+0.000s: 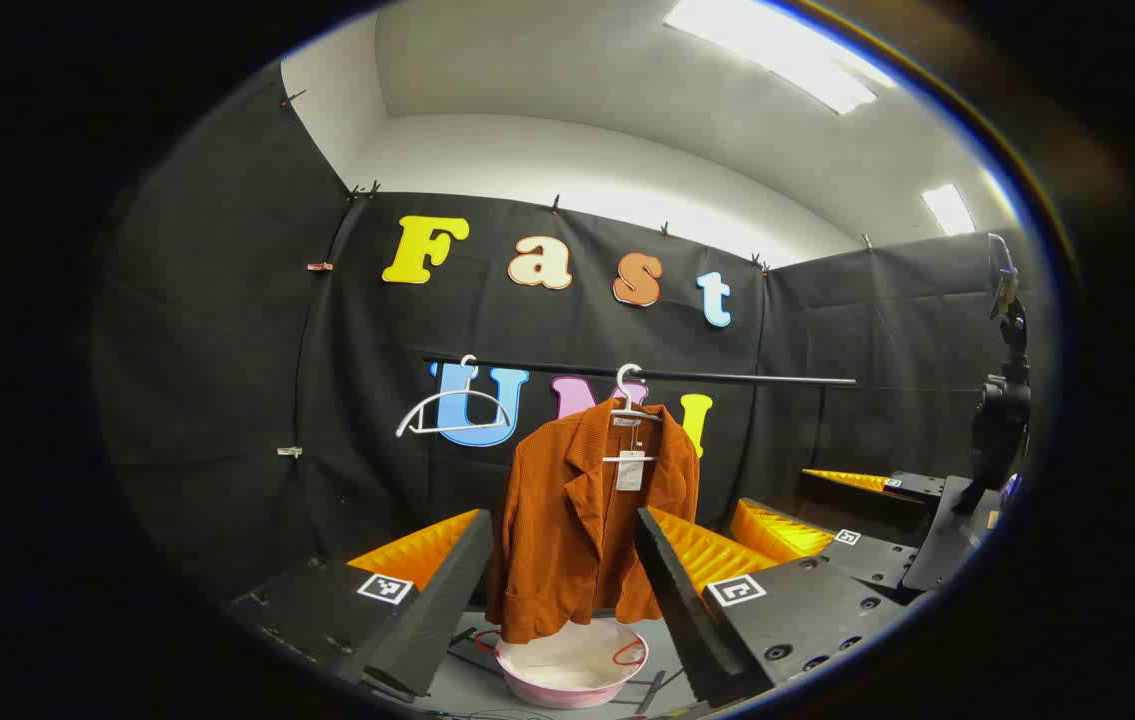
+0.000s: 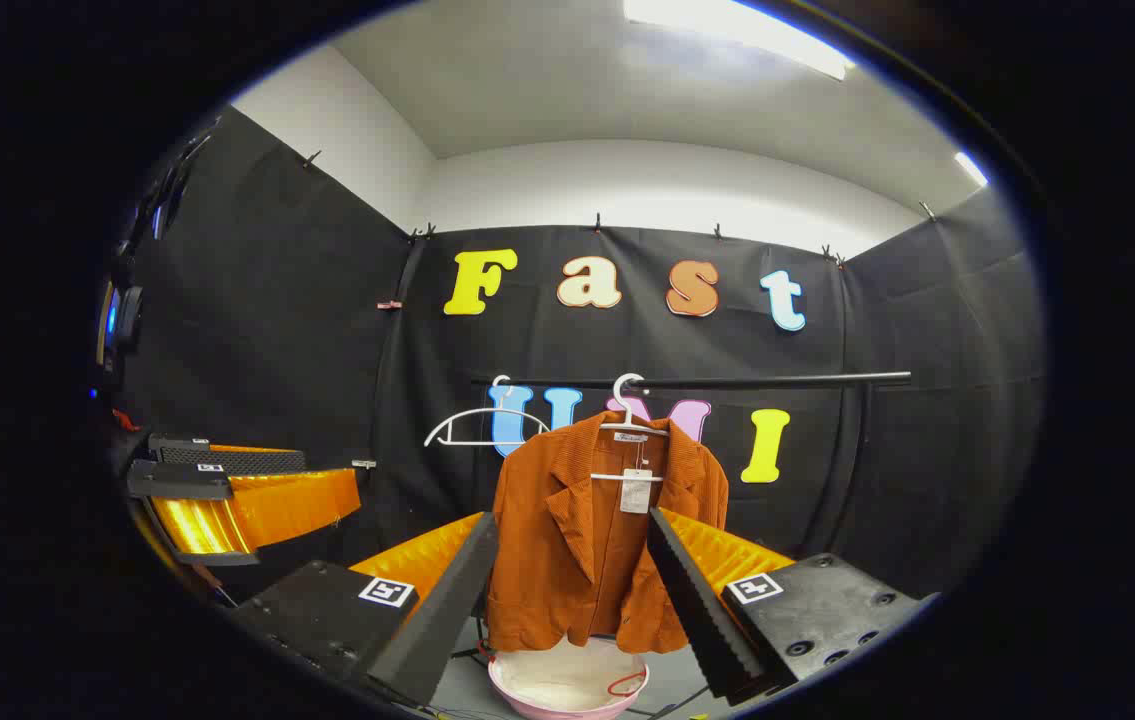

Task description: Grasp the clothes on the hanger with both hands and then place them into the laundry hamper below.

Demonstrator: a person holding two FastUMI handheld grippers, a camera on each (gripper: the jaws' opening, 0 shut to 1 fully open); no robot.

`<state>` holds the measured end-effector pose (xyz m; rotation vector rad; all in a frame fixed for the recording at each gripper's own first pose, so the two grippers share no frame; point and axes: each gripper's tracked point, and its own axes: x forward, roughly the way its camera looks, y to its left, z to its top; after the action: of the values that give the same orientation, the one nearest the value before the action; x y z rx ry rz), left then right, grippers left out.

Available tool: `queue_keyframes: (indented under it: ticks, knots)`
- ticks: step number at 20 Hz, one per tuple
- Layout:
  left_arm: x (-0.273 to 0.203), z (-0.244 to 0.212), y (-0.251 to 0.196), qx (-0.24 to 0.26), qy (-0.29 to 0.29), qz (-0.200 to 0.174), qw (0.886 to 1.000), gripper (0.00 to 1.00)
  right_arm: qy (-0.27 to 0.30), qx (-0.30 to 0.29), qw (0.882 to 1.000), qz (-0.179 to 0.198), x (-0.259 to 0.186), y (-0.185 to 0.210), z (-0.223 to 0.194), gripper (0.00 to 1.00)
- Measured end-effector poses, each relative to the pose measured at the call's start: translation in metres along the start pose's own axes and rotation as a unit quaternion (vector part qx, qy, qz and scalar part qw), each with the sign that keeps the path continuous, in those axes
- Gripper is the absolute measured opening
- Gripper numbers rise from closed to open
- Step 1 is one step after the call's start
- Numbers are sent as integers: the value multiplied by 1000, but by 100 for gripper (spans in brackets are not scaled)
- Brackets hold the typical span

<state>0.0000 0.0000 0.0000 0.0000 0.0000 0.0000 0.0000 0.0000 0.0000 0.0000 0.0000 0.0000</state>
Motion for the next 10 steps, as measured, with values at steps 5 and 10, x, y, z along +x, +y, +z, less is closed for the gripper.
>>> queue_keyframes:
  ticks: [5,10]
  knots:
    - [2,2,-16,-1,-14,-17,1000,89,-2,7,1000,-9,-1,-7,3,99]
    - [9,-1,-30,7,-9,-34,999,89,-6,10,1000,-19,-8,-18,4,97]
